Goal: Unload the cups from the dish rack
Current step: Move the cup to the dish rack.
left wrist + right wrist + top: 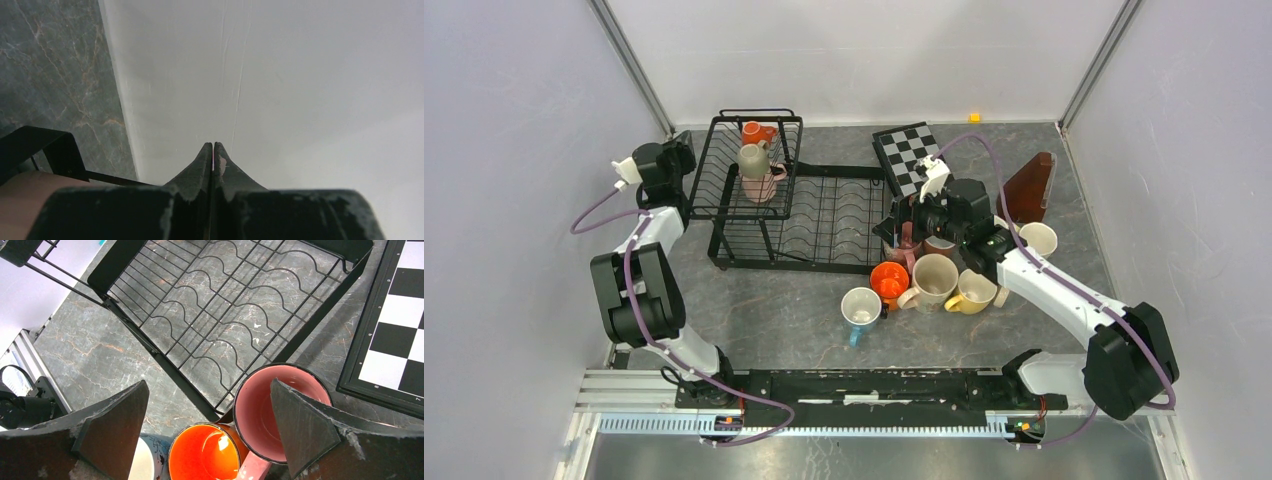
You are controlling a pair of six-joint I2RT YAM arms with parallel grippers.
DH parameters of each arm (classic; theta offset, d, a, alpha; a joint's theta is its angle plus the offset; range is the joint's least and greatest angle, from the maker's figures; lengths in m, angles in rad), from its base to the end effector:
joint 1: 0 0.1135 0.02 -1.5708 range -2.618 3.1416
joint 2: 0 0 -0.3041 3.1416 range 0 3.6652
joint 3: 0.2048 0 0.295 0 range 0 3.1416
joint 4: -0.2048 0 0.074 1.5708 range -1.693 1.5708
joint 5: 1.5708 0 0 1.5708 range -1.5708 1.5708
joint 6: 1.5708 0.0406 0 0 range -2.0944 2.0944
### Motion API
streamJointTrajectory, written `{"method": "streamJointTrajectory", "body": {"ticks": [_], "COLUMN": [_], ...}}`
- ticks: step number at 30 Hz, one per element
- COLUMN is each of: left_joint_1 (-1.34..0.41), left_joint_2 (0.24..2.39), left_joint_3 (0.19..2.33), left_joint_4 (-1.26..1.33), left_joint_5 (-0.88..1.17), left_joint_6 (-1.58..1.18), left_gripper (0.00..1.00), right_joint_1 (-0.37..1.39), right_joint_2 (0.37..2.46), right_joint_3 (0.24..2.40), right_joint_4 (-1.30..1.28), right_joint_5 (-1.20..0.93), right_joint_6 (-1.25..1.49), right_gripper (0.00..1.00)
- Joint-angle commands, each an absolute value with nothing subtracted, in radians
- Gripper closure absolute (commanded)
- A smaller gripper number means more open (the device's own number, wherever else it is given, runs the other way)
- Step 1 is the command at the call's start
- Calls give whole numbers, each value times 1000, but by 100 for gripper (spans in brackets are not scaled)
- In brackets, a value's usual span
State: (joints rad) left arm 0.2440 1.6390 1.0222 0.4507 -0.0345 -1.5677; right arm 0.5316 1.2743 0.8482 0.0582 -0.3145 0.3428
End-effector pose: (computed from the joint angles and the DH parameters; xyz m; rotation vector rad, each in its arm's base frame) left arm 0.4111 0.1038 0.2798 -1.4579 1.1092 -0.9278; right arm 0.2729 0.1751 0.2991 -0.4076 1.9824 0.8737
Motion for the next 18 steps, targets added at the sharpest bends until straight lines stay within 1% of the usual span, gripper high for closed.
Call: {"method": "streamJointTrajectory", "body": {"ticks": [1, 11, 18], "left_joint_1": [236, 284, 303], "left_joint_2": [1714, 1698, 1731], "left_joint_3": [940, 952, 949], "left_joint_4": [279, 254, 283], "left_joint_5": [-69, -40, -5], "left_joint_6": [-1521, -1480, -1480], "left_gripper": [92, 92, 92], "right_joint_1": [538, 545, 552], "right_joint_2": [1256, 1252, 1253], "right_joint_3": [852, 851, 853], "right_joint_4": [87, 87, 82], "right_joint_5": [-312, -311, -306], "right_joint_6": [327, 328, 323], "right_gripper": [2, 2, 2]}}
